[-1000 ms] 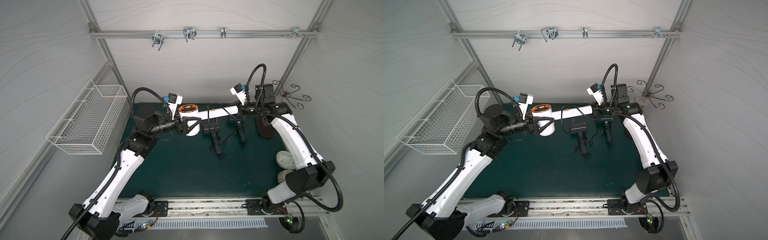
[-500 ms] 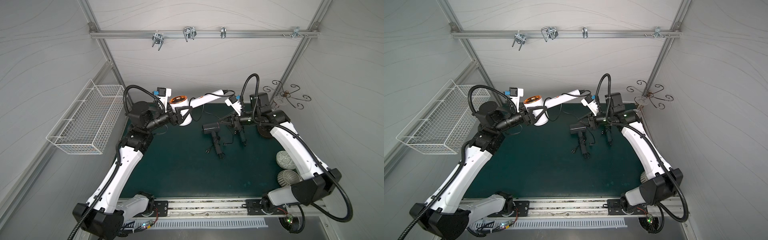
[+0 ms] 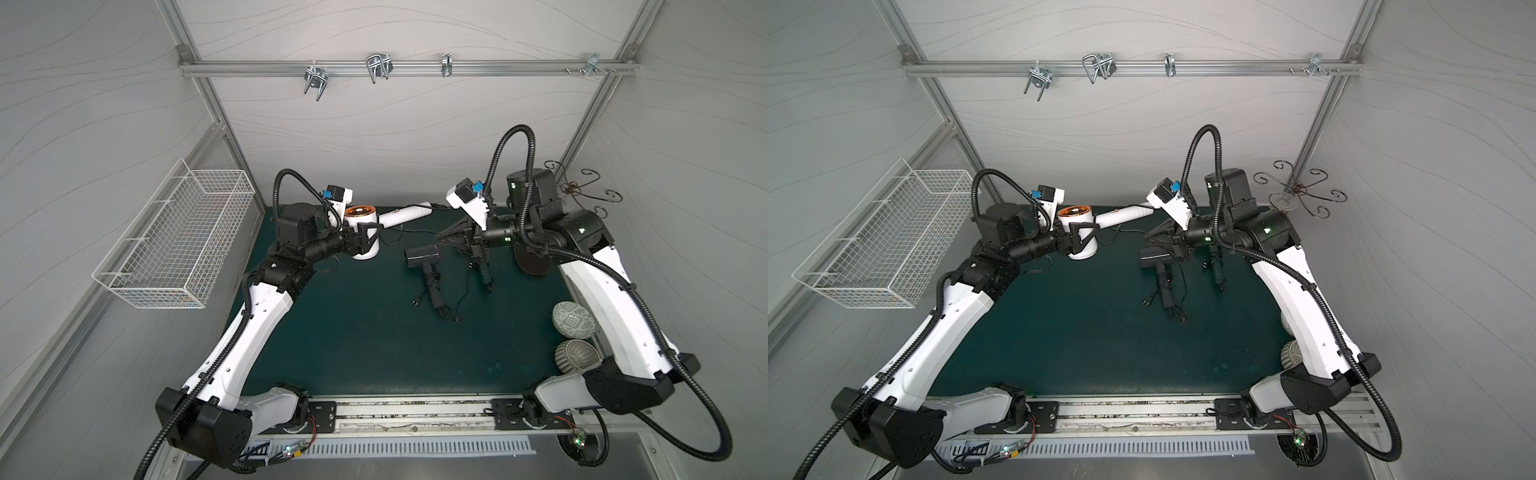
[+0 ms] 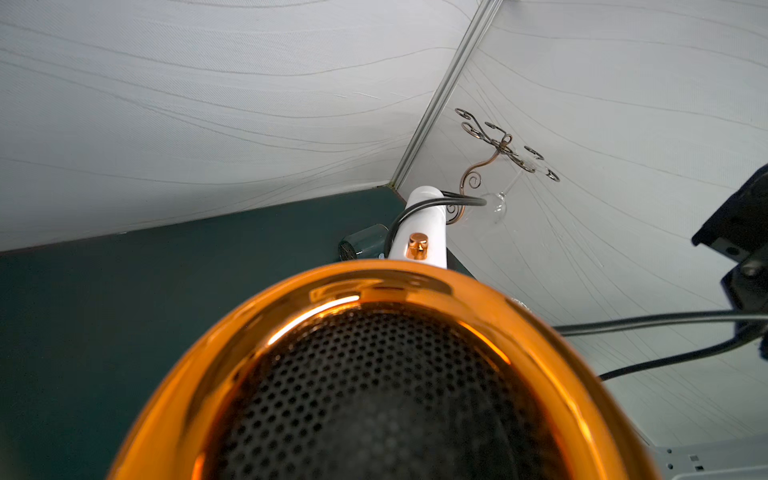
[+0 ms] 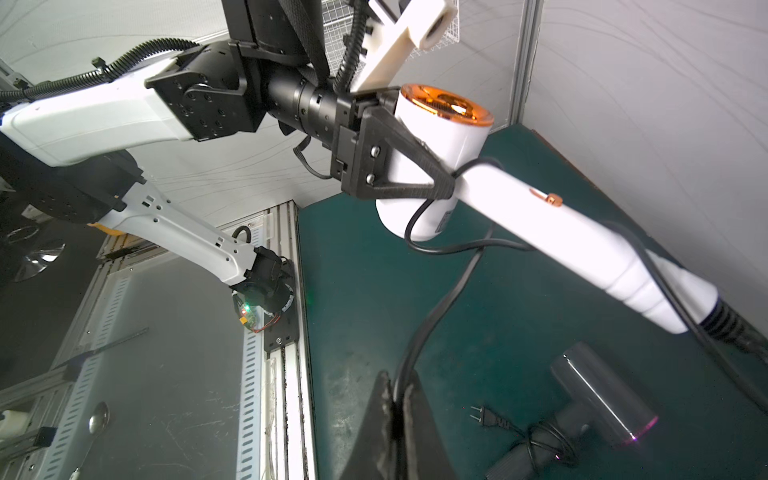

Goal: Wrap the cord around the hair dryer
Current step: Wrap the power cord around the hair dryer.

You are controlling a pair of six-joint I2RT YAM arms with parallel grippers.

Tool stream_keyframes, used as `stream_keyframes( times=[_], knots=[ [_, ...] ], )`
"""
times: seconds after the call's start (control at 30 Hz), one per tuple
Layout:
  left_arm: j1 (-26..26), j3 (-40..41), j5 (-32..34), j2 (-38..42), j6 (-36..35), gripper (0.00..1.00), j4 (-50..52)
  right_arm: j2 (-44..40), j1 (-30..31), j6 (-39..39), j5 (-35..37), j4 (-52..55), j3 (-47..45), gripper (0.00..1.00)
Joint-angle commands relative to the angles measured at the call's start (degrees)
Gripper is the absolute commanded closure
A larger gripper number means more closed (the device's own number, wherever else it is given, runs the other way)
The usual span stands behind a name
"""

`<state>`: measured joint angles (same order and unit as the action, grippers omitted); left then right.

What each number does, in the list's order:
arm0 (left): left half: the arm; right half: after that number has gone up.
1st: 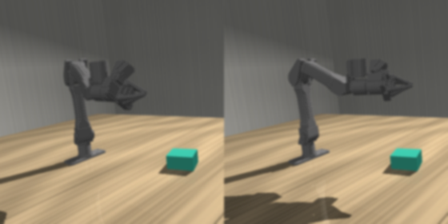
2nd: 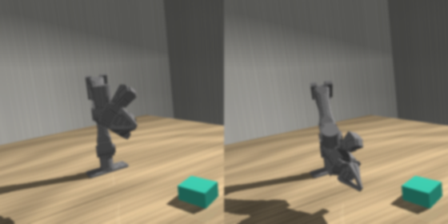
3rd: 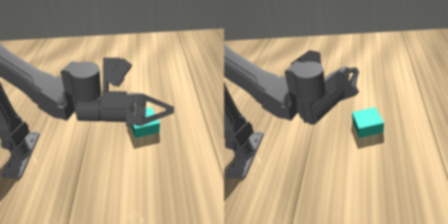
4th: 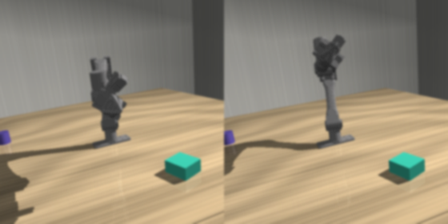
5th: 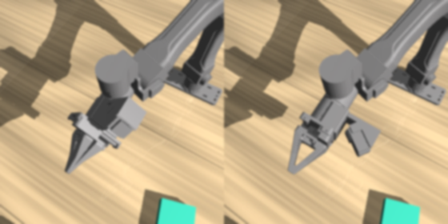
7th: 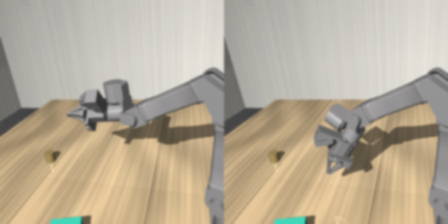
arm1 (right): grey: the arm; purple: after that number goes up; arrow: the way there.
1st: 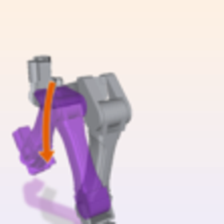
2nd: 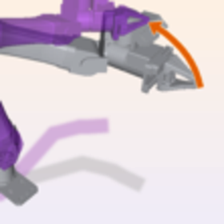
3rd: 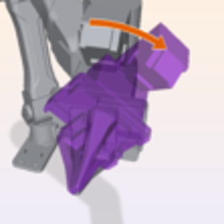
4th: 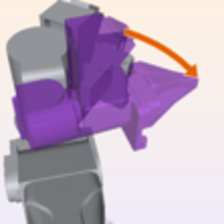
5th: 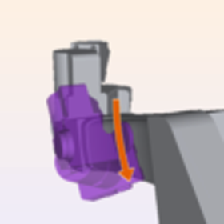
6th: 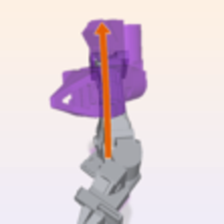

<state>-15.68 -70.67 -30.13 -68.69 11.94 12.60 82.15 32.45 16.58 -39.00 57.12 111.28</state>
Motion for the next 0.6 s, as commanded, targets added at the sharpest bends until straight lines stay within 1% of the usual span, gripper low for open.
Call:
stream_keyframes(
  times=[0.0,0.17,0.27,0.43,0.57],
  knots=[
    [1.4,0.0,8.9,0.1,-4.2,1.00,0.3,-0.7,0.8,2.5,-2.2,2.8,4.6,1.00],
    [1.4,1.5,11.3,-0.3,-6.5,1.00,3.0,0.4,2.2,2.8,-1.0,5.0,11.8,1.00],
    [1.8,2.5,12.3,-0.7,-6.7,1.00,3.8,0.7,2.4,2.9,-0.4,5.4,14.2,1.00],
    [3.6,3.7,10.4,-0.1,-3.3,1.00,2.0,0.0,2.4,3.8,1.2,6.1,12.8,1.00],
    [3.9,2.0,8.2,0.6,-2.7,1.00,1.8,-1.0,2.4,5.6,3.9,6.8,8.5,1.00]
  ],
)
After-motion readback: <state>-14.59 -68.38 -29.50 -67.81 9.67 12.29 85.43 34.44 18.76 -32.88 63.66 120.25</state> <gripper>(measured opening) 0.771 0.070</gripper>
